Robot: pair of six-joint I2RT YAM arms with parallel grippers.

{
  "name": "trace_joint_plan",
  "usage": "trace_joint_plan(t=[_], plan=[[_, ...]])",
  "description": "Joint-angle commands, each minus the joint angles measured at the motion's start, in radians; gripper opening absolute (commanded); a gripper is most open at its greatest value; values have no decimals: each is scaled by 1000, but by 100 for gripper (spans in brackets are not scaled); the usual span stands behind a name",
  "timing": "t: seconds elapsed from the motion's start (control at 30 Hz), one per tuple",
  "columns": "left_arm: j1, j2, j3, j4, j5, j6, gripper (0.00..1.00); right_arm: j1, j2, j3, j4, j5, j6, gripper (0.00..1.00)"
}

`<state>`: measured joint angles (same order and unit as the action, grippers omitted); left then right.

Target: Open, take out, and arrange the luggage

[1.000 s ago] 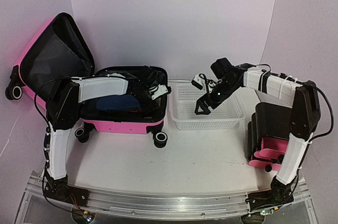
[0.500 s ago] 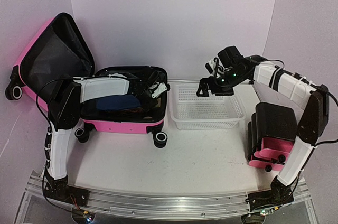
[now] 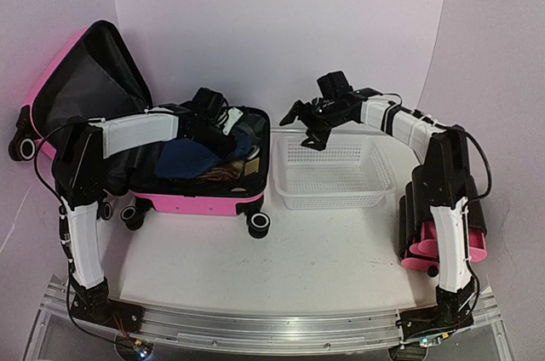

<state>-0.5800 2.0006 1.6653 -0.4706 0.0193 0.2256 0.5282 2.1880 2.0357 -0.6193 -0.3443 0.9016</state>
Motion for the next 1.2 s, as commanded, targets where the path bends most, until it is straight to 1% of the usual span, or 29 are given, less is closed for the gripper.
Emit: trace_joint_plan(t=[0.0, 0.13, 0.27, 0.5, 0.6, 0.77, 1.17], plan=[[40, -112, -54, 107, 146, -82, 0, 35, 81, 154, 146, -38, 218, 93], [45, -145, -87, 136, 192, -74, 0, 69, 194, 272, 180, -18, 327, 93], [45, -171, -96, 141, 207, -64, 0, 108, 264, 348, 208, 40, 396, 94], [45, -210, -123, 151, 177, -52, 0, 161, 324, 390, 239, 137, 498, 94], [46, -226, -135, 155, 177, -48, 0, 169, 349, 398, 258, 146, 562, 93], [45, -246, -145, 156, 202, -44, 0, 188, 411, 456, 277, 174, 637, 92], [46, -269, -180, 158, 291, -31, 0, 201, 538, 557, 354, 222, 773, 78]])
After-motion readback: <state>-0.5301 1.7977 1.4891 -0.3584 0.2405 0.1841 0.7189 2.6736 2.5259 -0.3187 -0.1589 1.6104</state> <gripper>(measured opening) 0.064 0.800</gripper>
